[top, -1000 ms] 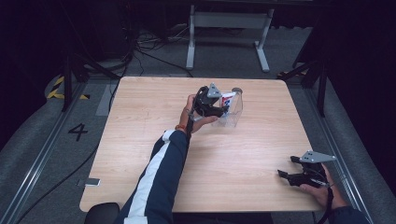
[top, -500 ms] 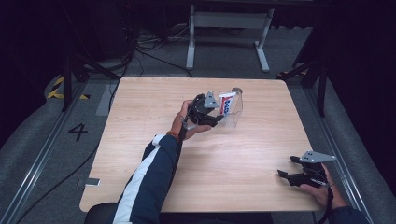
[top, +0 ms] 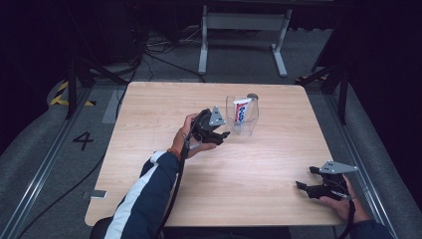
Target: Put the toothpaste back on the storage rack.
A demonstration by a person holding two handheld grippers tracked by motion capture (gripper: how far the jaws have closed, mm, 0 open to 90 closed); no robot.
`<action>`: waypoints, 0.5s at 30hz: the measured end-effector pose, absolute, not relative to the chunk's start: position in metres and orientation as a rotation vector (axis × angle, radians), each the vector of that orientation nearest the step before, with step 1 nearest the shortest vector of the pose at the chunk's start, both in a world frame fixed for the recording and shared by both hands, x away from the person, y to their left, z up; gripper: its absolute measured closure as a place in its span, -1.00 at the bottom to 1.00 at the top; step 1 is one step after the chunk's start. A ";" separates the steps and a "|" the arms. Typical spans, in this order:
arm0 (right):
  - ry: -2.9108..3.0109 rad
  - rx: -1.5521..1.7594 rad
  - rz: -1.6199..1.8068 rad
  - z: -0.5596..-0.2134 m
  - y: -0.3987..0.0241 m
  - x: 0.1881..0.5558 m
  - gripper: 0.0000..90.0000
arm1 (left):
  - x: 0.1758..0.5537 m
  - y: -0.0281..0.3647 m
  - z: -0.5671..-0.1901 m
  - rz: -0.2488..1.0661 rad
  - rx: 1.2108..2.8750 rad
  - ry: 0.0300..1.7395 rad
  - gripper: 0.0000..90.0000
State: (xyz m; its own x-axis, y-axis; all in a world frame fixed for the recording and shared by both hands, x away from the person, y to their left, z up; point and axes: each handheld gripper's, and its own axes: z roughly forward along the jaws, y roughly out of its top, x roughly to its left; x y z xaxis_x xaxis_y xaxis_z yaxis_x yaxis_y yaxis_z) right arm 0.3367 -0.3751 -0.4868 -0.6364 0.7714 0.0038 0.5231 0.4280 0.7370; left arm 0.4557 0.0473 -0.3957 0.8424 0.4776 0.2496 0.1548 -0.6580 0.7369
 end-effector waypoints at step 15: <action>2.352 1.111 1.037 -0.487 -0.375 0.337 -0.66 | 0.436 0.076 -0.405 0.639 2.364 0.476 -0.30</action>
